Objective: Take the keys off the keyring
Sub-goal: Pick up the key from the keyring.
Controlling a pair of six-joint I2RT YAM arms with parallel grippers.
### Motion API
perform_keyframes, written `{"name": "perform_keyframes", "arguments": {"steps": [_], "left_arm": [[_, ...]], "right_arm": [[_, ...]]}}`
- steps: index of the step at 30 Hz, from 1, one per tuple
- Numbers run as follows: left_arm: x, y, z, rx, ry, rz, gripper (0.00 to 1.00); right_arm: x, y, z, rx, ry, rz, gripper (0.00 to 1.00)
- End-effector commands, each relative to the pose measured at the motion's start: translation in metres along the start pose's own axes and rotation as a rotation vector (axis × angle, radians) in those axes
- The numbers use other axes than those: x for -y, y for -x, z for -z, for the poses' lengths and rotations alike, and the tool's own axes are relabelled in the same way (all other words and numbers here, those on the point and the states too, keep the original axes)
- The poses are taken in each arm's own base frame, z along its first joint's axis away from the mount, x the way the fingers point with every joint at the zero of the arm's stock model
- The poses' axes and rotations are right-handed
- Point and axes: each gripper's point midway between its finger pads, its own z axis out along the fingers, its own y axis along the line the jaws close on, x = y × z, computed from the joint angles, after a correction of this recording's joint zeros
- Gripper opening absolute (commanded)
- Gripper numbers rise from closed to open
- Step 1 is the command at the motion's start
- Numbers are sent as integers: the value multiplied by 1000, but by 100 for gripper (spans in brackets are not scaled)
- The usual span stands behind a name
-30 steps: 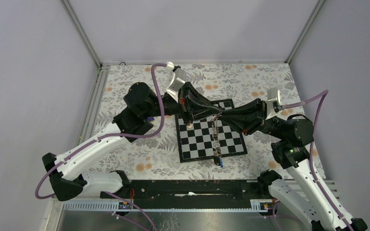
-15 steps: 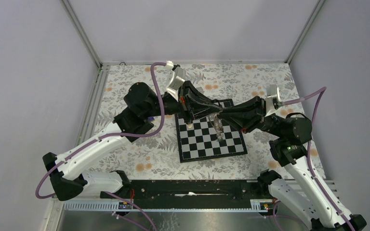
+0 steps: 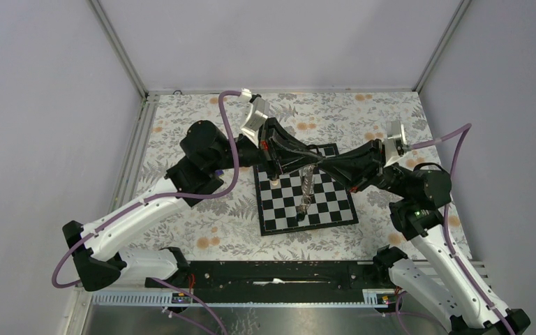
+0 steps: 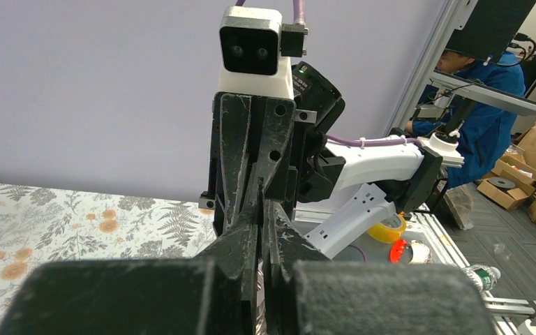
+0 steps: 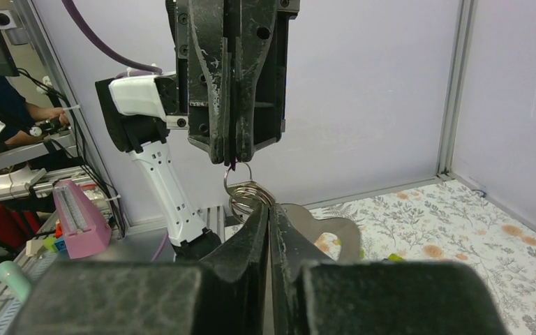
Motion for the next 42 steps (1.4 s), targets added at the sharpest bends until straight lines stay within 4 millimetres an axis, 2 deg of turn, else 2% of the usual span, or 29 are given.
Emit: {"name": "perform_keyframes", "arguments": {"steps": [1, 8, 21, 33, 42], "left_arm": [[8, 22, 0, 80, -18, -41, 0], [4, 21, 0, 83, 3, -29, 0], [-27, 26, 2, 123, 192, 45, 0], [-19, 16, -4, 79, 121, 77, 0], [-17, 20, 1, 95, 132, 58, 0]], "right_arm": [[-5, 11, -3, 41, 18, 16, 6], [-7, 14, -2, 56, 24, 26, 0], [-20, 15, 1, 20, 89, 180, 0], [-12, 21, -1, 28, 50, 216, 0], [3, 28, 4, 62, -67, 250, 0]]}}
